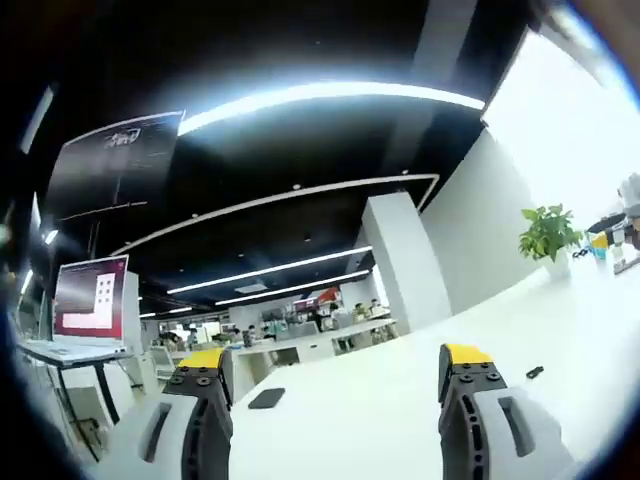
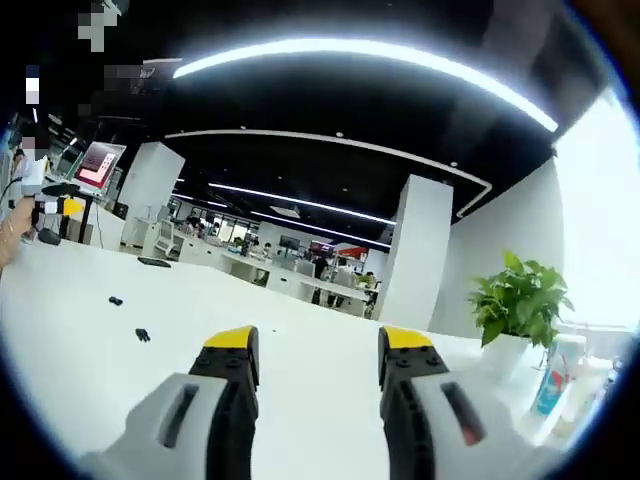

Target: Snap the two parts of the plastic buckle together until the buckle closes and remains connected.

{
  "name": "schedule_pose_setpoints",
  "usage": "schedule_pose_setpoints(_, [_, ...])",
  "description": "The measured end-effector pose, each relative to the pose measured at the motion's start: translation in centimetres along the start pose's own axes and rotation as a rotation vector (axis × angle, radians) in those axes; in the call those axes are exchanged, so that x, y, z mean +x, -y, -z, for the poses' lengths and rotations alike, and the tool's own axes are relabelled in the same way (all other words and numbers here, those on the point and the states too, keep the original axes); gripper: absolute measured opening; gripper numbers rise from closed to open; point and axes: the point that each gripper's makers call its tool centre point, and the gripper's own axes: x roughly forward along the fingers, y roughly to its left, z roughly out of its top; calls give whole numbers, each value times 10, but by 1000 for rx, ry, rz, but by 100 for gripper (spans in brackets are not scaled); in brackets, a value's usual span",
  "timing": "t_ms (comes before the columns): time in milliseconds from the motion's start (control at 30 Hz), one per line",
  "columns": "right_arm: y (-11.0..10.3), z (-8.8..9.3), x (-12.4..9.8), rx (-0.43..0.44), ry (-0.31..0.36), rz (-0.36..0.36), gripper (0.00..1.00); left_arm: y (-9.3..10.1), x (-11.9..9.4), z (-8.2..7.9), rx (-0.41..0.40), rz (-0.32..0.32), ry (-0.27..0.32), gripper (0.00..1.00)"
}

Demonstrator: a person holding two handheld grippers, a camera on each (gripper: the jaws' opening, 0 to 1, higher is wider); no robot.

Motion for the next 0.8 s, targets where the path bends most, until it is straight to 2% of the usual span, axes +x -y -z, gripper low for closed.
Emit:
schedule_pose_setpoints(200, [0,7,2,-39,-38,10,48,-3,1,3,36,-16,-20,85])
schedule_pose_setpoints(800, [-3,7,2,-54,-46,6,48,-7,-1,4,46,-37,-26,83])
